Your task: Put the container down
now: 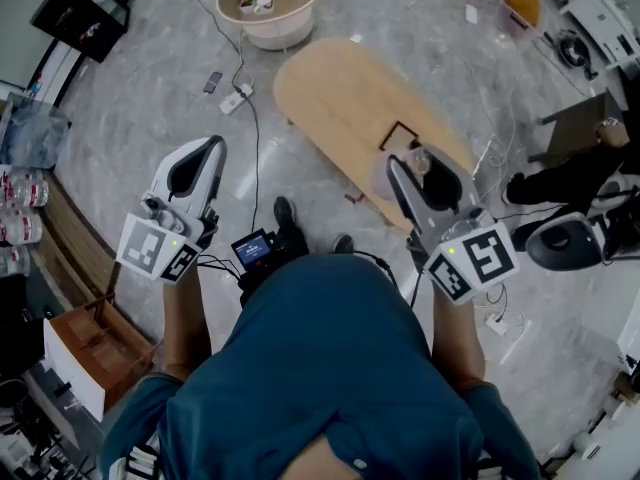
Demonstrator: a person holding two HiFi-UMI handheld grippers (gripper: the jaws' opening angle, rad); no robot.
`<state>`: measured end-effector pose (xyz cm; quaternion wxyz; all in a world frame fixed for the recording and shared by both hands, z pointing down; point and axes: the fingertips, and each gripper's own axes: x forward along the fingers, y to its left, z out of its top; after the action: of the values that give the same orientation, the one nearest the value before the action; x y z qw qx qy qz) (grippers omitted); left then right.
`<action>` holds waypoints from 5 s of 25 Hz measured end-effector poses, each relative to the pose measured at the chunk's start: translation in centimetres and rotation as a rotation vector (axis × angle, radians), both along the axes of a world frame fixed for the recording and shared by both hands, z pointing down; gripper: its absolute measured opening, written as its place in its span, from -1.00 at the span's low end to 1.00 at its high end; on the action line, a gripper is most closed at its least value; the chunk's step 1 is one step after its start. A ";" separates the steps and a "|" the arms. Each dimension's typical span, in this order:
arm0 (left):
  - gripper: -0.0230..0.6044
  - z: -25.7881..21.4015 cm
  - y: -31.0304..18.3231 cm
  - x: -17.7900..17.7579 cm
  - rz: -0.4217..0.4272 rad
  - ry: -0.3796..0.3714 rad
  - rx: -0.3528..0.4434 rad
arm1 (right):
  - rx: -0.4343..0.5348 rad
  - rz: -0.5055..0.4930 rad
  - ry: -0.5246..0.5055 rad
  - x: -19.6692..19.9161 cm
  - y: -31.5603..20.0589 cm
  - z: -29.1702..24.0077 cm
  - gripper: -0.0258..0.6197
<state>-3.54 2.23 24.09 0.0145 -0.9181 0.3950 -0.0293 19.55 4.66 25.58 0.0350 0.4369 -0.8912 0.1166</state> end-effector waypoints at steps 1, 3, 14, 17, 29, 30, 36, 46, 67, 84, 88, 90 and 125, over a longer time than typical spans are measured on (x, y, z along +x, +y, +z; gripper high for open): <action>-0.94 -0.1 -0.8 0.1 0.017 0.002 0.005 | -0.002 0.016 0.002 0.0 -0.4 0.0 -0.44; -0.94 -0.3 -2.5 -0.1 0.044 0.008 0.010 | -0.004 0.044 0.006 -0.2 -1.3 0.0 -0.45; -0.94 -0.2 -11.6 -4.6 0.148 0.032 -0.012 | -0.026 0.168 0.025 -4.6 -7.5 0.2 -0.44; -0.94 0.0 -13.8 -5.4 0.181 0.041 -0.015 | -0.030 0.199 0.028 -5.8 -9.1 0.3 -0.44; -0.94 1.2 -19.9 -9.7 0.281 0.078 -0.030 | -0.014 0.293 0.051 -10.4 -14.7 1.1 -0.44; -0.94 1.3 -20.3 -10.1 0.280 0.081 -0.034 | -0.015 0.293 0.055 -10.8 -15.2 1.1 -0.44; -0.94 2.0 -21.7 -11.8 0.257 0.099 -0.065 | -0.026 0.263 0.070 -12.4 -17.4 1.9 -0.44; -0.94 2.7 -21.9 -13.7 0.153 0.076 -0.099 | -0.063 0.183 0.074 -13.1 -21.3 7.0 -0.44; -0.94 8.0 -24.8 -15.7 -0.005 0.039 -0.263 | -0.211 0.078 0.101 -13.7 -32.5 27.0 -0.44; -0.94 14.0 -27.1 -16.0 -0.068 -0.005 -0.432 | -0.484 0.126 0.217 -12.1 -36.5 46.7 -0.44; -0.94 16.6 -27.5 -16.1 -0.078 -0.024 -0.471 | -0.533 0.114 0.239 -12.4 -36.8 51.9 -0.44; -0.94 18.4 -28.0 -16.3 -0.084 -0.032 -0.485 | -0.551 0.108 0.252 -12.5 -37.3 54.9 -0.44; -0.94 21.3 -27.5 -16.9 -0.136 -0.080 -0.616 | -0.783 0.030 0.390 -12.4 -35.9 67.1 -0.44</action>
<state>-20.43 -25.27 45.37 -0.2509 -0.8488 0.4272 -0.1844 7.17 -31.21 92.67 0.3639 0.4173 -0.7500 0.3617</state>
